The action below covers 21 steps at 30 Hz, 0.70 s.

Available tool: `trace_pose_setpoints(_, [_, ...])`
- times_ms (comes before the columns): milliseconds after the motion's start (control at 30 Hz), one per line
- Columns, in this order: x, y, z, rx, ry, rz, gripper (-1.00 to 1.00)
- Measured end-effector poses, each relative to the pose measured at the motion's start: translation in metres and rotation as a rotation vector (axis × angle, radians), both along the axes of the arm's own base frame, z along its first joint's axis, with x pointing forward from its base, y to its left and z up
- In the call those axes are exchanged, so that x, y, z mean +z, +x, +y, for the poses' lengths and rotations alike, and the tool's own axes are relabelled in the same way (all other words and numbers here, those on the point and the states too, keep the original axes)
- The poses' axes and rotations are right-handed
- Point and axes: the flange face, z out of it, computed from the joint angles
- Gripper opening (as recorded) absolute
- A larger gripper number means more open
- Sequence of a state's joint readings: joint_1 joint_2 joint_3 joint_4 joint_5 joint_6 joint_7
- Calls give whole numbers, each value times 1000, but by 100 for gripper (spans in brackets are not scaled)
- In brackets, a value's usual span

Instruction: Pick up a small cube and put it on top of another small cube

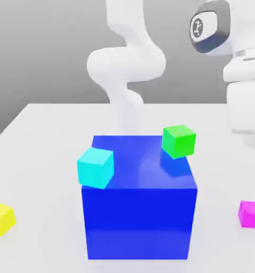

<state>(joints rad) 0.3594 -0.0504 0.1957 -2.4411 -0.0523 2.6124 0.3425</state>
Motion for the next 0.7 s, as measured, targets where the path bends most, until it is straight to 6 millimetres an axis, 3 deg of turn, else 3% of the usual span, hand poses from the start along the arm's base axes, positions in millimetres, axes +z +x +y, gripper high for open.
trace_pose_setpoints(67, [-38, -20, 26, 113, -34, 46, 0])
trace_pose_setpoints(233, [-131, -69, 56, 342, -112, 163, 0])
trace_pose_setpoints(400, [-198, -81, 62, 390, -124, 187, 0])
trace_pose_setpoints(433, [-209, -82, 62, 391, -125, 187, -100])
trace_pose_setpoints(633, [-214, -82, 62, 392, -126, 188, -100])
trace_pose_setpoints(700, [-202, -82, 62, 392, -126, 188, -100])
